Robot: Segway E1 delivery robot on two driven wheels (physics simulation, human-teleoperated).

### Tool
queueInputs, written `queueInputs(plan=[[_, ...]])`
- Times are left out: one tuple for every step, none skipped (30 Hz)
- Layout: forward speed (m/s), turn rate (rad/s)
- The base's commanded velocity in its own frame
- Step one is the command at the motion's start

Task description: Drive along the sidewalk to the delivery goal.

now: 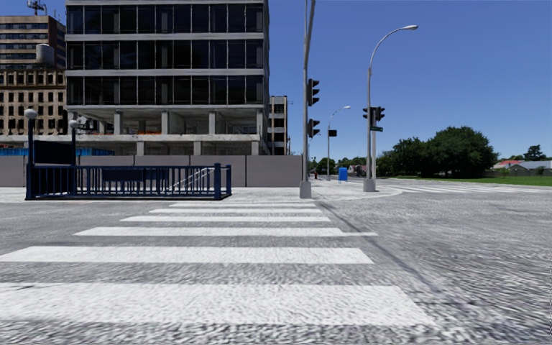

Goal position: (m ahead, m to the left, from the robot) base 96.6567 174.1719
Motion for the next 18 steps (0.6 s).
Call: queueInputs(plan=[[2.0,0.0],[2.0,0.0],[2.0,0.0],[2.0,0.0],[2.0,0.0],[2.0,0.0],[2.0,0.0],[2.0,0.0],[2.0,0.0],[2.0,0.0],[2.0,0.0],[2.0,0.0],[2.0,0.0],[2.0,0.0],[2.0,0.0],[2.0,0.0],[2.0,0.0],[2.0,0.0]])
